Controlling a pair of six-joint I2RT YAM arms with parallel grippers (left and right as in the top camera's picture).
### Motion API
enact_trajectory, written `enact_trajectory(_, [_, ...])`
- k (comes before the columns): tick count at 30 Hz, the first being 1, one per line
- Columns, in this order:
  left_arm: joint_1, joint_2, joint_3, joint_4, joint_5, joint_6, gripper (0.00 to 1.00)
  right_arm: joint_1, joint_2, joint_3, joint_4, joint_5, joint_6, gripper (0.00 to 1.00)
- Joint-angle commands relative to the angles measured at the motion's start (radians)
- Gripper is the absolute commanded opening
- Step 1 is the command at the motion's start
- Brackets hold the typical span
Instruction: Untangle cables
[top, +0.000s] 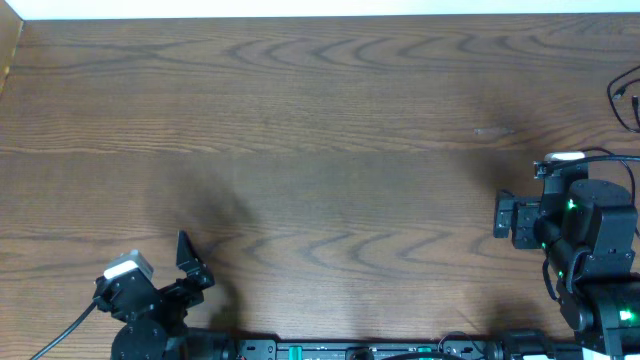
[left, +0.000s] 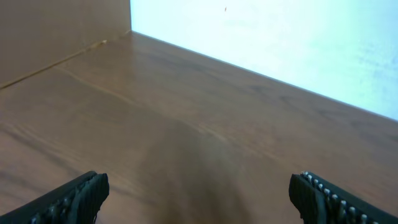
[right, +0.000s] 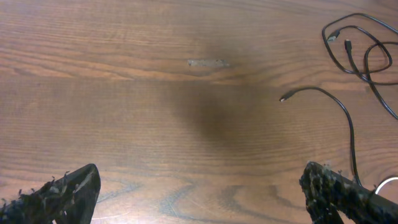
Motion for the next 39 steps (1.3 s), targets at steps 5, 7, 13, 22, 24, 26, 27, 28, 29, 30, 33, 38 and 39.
enact_trajectory(5, [0.006,-0.006,-0.139,0.167,-0.003,-0.01,0.98,-0.004,-0.008,-0.003,-0.001,0.011,0.017,0.99])
enact_trajectory(7, [0.006,-0.006,-0.203,0.243,-0.003,-0.01,0.98,-0.004,-0.008,-0.003,-0.001,0.011,0.017,0.99])
enact_trajectory(13, [0.008,-0.006,-0.352,0.413,-0.003,-0.03,0.98,-0.004,-0.008,-0.003,-0.001,0.011,0.017,0.99])
enact_trajectory(22, [0.011,-0.007,-0.467,0.476,-0.003,-0.15,0.98,-0.004,-0.008,-0.003,-0.001,0.011,0.017,0.99])
enact_trajectory(24, [0.011,-0.007,-0.484,0.477,-0.003,-0.159,0.98,-0.004,-0.008,-0.003,-0.001,0.011,0.017,0.99])
enact_trajectory(26, [0.017,-0.007,-0.492,0.484,-0.005,-0.158,0.98,-0.004,-0.008,-0.003,-0.001,0.011,0.017,0.99])
enact_trajectory(27, [0.024,-0.007,-0.492,0.489,-0.007,-0.158,0.98,-0.004,-0.008,-0.003,-0.001,0.011,0.017,0.99])
enact_trajectory(28, [0.036,-0.007,-0.494,0.494,-0.007,-0.159,0.98,-0.004,-0.008,-0.003,-0.001,0.011,0.017,0.99])
enact_trajectory(29, [0.05,-0.007,-0.496,0.502,-0.007,-0.159,0.98,-0.004,-0.008,-0.003,-0.001,0.011,0.017,0.99])
enact_trajectory(30, [0.063,-0.007,-0.497,0.509,-0.006,-0.159,0.98,-0.004,-0.008,-0.003,-0.001,0.011,0.017,0.99])
enact_trajectory(33, [0.085,-0.007,-0.505,0.534,-0.007,-0.159,0.98,-0.004,-0.008,-0.003,-0.001,0.011,0.017,0.99])
enact_trajectory(38, [0.089,-0.007,-0.542,0.654,-0.004,-0.159,0.98,-0.004,-0.008,-0.003,-0.002,0.011,0.017,0.99])
enact_trajectory(39, [0.089,-0.007,-0.573,0.731,-0.002,-0.159,0.98,-0.004,-0.008,-0.003,-0.002,0.011,0.017,0.99])
